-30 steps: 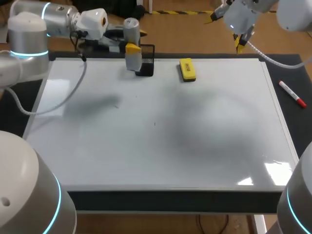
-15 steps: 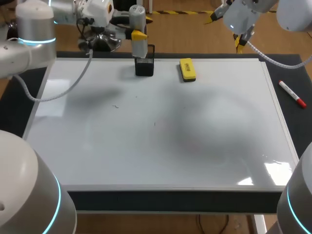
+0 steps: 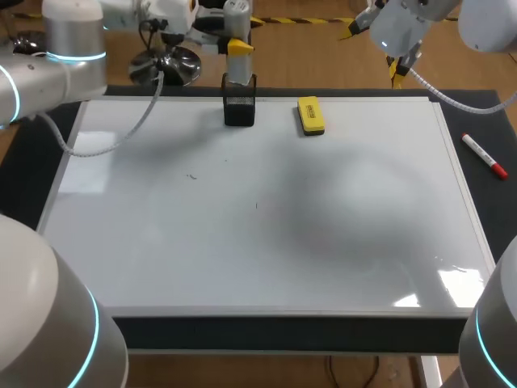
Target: Pick up the inspection probe, press it on each red-marked spot on the whiteboard one by one, put down the probe, pick up the eraser, and wipe off all the red marks.
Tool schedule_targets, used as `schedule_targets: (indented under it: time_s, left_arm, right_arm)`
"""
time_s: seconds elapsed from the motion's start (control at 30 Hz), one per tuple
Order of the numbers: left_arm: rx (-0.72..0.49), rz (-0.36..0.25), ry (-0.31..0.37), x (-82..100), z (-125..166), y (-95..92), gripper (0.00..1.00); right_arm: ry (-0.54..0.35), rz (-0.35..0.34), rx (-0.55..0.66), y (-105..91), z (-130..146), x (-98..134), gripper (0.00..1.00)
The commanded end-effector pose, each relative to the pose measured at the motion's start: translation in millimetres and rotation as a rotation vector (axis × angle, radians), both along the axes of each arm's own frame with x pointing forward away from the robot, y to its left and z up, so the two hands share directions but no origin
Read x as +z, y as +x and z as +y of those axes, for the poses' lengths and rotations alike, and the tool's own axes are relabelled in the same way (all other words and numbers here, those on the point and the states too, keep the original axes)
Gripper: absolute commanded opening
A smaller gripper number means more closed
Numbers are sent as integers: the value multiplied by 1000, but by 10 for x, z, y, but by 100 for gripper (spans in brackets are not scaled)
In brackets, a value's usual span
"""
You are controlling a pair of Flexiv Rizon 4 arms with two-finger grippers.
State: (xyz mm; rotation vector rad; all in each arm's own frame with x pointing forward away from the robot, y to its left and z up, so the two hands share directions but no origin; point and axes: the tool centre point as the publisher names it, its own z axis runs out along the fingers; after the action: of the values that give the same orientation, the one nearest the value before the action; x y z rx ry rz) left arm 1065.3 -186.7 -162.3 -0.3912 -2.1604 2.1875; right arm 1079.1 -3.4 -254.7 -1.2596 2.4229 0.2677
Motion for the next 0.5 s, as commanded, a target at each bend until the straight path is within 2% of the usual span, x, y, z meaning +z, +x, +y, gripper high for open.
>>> schedule_targets:
  time_s: [0.03,0.5]
  left_arm:
    - [-46,9,-7,-82,-47,149,0]
    - [2,43,-19,-269,63,328,0]
  right_arm:
    - [-8,2,1,0,-1,18,100]
    - [-8,2,1,0,-1,18,100]
